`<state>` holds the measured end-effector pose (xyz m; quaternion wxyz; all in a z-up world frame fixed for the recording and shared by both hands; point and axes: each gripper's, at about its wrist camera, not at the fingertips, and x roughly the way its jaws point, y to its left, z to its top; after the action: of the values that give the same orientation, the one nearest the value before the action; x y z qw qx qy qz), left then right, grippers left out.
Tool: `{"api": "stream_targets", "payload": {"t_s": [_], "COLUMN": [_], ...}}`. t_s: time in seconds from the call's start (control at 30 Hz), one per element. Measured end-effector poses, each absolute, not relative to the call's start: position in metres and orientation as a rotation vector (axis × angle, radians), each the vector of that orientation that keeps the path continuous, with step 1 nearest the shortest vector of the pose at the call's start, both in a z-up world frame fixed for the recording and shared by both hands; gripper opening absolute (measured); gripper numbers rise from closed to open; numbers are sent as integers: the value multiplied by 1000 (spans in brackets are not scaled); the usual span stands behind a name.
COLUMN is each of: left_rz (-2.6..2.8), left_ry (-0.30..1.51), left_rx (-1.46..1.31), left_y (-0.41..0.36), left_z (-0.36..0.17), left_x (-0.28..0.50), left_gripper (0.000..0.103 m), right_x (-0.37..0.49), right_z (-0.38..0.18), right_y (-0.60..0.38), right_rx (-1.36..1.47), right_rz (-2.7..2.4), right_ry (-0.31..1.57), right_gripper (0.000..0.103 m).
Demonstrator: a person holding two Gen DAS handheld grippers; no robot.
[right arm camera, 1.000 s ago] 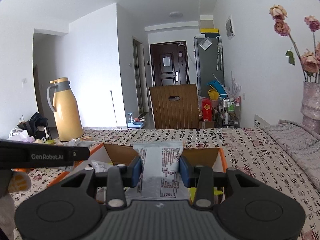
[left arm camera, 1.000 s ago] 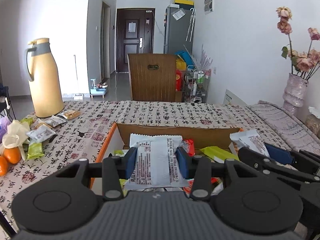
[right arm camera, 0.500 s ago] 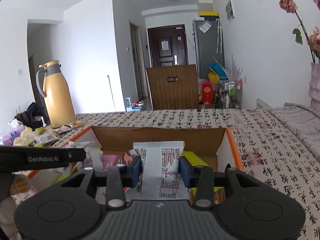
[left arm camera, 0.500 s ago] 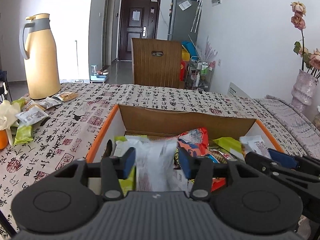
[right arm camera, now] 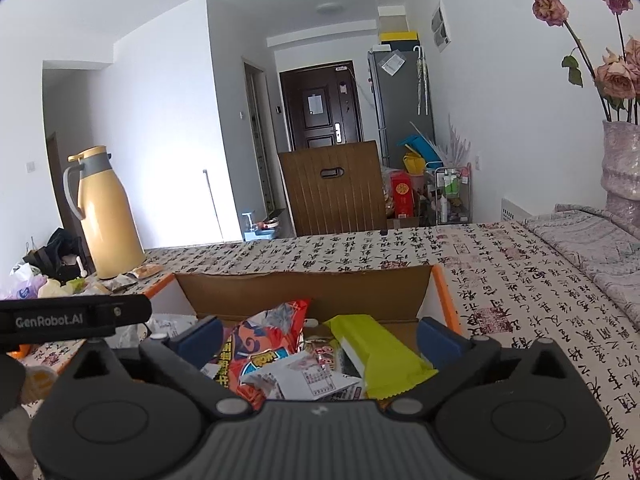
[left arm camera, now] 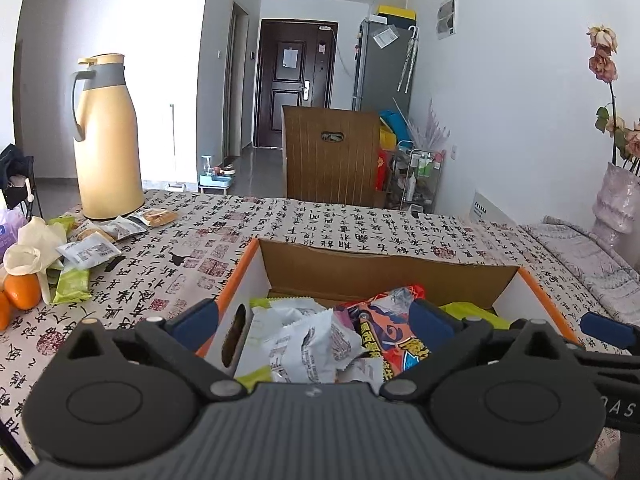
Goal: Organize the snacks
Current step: 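Open both grippers over the cardboard box to drop the packets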
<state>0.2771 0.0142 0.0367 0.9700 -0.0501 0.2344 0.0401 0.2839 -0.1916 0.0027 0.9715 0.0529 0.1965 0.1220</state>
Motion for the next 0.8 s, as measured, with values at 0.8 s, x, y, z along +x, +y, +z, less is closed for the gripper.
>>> {"api": "stream_targets", "payload": {"t_s": [0.8], "left_rz": [44], "left_ry": [433], "left_rx": [-83], "left_y": [13], "left_z": [56], "left_x": [206], "left_gripper": [103], "right_x": [212], "right_z": [23], "right_y": [-193], "right_rx": [65], "right_rz": [209], "right_ry": [379], "right_gripper": [103]}}
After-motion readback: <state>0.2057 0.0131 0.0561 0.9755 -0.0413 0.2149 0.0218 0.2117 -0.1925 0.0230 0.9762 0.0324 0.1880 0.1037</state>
